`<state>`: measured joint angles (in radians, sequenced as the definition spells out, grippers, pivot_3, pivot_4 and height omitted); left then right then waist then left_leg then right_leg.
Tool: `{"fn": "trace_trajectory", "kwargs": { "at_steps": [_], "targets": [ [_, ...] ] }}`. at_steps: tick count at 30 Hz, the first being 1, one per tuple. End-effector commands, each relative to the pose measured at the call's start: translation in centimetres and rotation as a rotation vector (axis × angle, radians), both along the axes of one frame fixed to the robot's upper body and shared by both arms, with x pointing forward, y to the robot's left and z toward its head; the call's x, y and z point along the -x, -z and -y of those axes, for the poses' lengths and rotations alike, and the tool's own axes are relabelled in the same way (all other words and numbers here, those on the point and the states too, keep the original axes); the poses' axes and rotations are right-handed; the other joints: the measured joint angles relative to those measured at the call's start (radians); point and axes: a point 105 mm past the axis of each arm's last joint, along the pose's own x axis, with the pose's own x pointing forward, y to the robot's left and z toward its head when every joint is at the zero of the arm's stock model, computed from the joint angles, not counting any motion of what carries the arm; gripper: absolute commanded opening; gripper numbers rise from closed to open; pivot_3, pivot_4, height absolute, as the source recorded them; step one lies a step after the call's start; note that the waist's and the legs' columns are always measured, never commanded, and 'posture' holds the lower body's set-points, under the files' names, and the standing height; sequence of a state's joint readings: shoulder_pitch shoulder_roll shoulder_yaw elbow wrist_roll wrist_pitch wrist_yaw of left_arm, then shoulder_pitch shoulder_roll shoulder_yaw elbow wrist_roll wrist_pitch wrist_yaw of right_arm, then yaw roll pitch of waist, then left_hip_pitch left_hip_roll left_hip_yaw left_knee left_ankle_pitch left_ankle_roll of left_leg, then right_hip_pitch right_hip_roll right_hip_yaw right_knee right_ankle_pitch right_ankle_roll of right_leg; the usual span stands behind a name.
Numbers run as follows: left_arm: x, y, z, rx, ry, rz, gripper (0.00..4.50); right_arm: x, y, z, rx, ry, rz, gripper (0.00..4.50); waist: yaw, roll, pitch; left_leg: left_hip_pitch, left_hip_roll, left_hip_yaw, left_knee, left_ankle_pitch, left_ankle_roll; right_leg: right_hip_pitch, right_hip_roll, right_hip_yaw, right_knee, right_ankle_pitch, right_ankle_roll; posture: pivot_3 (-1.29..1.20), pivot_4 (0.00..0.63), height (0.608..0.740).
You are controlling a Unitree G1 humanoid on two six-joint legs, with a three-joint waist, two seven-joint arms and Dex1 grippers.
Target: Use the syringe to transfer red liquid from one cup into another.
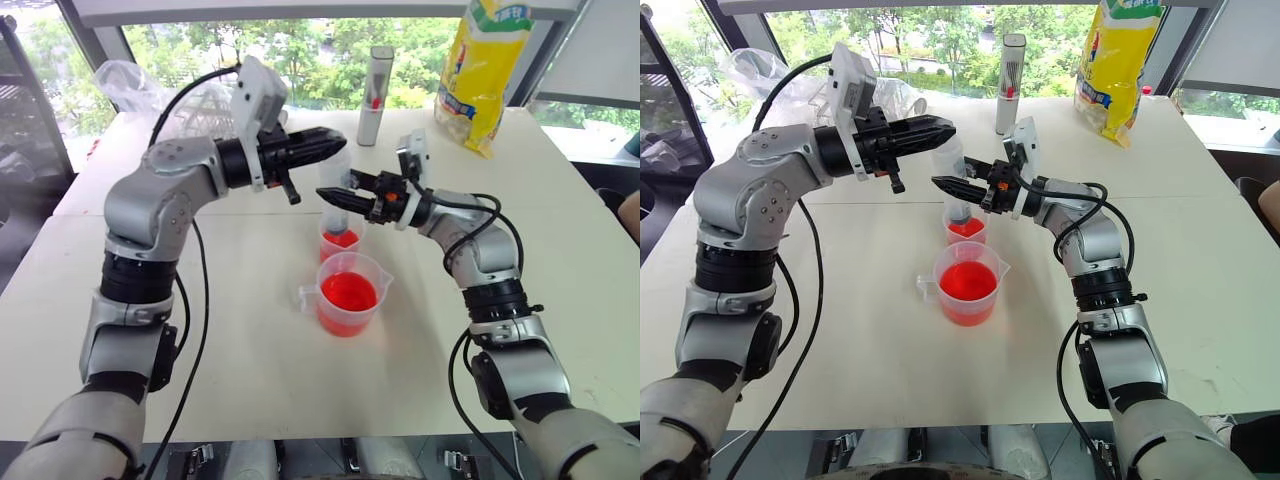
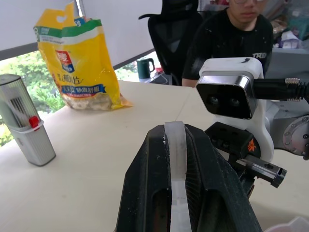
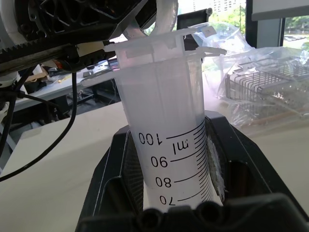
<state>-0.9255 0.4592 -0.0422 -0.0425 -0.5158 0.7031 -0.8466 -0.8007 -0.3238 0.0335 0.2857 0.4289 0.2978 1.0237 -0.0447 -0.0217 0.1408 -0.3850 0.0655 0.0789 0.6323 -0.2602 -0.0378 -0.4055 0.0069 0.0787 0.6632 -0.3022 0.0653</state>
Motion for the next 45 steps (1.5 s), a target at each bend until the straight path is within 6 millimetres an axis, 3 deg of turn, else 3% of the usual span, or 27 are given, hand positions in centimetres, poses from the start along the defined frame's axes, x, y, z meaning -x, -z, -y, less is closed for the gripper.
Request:
{"fn": "trace_trajectory", "kwargs": {
  "at_steps": [1, 11, 14, 20, 21, 25, 29, 34, 39, 45],
  "targets": [
    [0.6, 4.0, 1.3, -0.091, 0.065, -0.129, 0.07, 1.3, -9.0, 1.1, -0.190, 0.014, 0.254, 1.40, 0.000, 0.000, 0.000, 0.000, 0.000, 0.000, 0.000, 0.000, 0.000, 0.000, 0.000, 0.000, 0.000, 0.000, 0.000, 0.00, 0.150, 0.740],
    [0.5, 1.6, 0.9, -0.035, 0.062, -0.085, 0.07, 1.4, -8.3, 1.1, -0.170, 0.013, 0.238, 1.40, -0.001, 0.000, 0.000, 0.000, 0.000, 0.000, 0.000, 0.000, 0.000, 0.000, 0.000, 0.000, 0.000, 0.000, 0.000, 0.00, 0.150, 0.740],
    [0.6, 0.3, 0.5, -0.010, 0.057, -0.066, 1.23, 1.5, -8.1, 1.0, -0.166, 0.008, 0.232, 1.40, 0.000, 0.000, 0.000, 0.000, 0.000, 0.000, 0.000, 0.000, 0.000, 0.000, 0.000, 0.000, 0.000, 0.000, 0.000, 0.00, 0.150, 0.740],
    [0.9, -1.9, -0.5, 0.055, 0.041, -0.031, 4.20, 2.0, -7.9, 0.9, -0.164, -0.003, 0.218, 1.40, -0.002, 0.001, 0.001, -0.001, 0.000, 0.000, 0.000, 0.000, 0.000, -0.001, 0.000, 0.000, 0.000, 0.000, 0.000, 0.00, 0.150, 0.740],
    [0.8, -2.2, -0.7, 0.070, 0.032, -0.027, 4.49, 2.0, -7.9, 0.9, -0.164, -0.005, 0.215, 1.40, -0.003, 0.001, 0.001, -0.001, 0.000, 0.000, 0.000, 0.000, 0.000, -0.001, 0.000, 0.000, 0.000, 0.000, 0.000, 0.00, 0.150, 0.740],
    [0.7, -3.7, -2.2, 0.124, -0.011, -0.002, 4.49, 2.2, -7.7, 0.8, -0.164, -0.008, 0.200, 1.40, -0.001, 0.001, 0.001, 0.000, 0.001, -0.001, -0.001, 0.000, 0.000, 0.000, 0.000, 0.000, 0.000, 0.000, 0.000, 0.00, 0.150, 0.740],
    [1.3, -4.6, -5.2, 0.166, -0.066, 0.002, 4.49, 2.2, -7.1, 0.7, -0.152, -0.008, 0.181, 1.40, -0.006, 0.001, 0.001, 0.000, 0.001, 0.000, -0.001, 0.000, 0.000, -0.001, 0.000, 0.001, 0.000, 0.000, 0.000, 0.00, 0.150, 0.740],
    [1.9, -2.4, -7.3, 0.080, -0.123, -0.030, 4.49, 2.3, -6.9, 1.0, -0.126, -0.010, 0.157, 1.40, -0.002, 0.001, 0.001, 0.000, 0.001, 0.000, -0.001, 0.000, 0.000, -0.001, -0.001, 0.001, 0.000, 0.000, 0.000, 0.00, 0.150, 0.740],
    [3.6, 1.0, -7.5, -0.034, -0.095, -0.062, 4.49, 2.1, -7.3, 2.3, -0.005, 0.031, 0.114, 1.40, 0.003, 0.001, 0.000, -0.001, 0.001, -0.001, -0.001, 0.000, 0.000, -0.001, -0.002, 0.000, -0.001, 0.000, 0.000, 0.00, 0.150, 0.740],
    [4.5, 2.9, -7.5, -0.072, -0.074, -0.088, 4.49, 1.9, -7.5, 4.9, 0.211, 0.096, -0.044, 1.40, 0.001, 0.001, 0.000, -0.002, 0.001, 0.000, -0.001, 0.000, 0.000, -0.001, -0.002, 0.001, -0.002, 0.000, 0.000, 0.00, 0.150, 0.740]
  ]
}}
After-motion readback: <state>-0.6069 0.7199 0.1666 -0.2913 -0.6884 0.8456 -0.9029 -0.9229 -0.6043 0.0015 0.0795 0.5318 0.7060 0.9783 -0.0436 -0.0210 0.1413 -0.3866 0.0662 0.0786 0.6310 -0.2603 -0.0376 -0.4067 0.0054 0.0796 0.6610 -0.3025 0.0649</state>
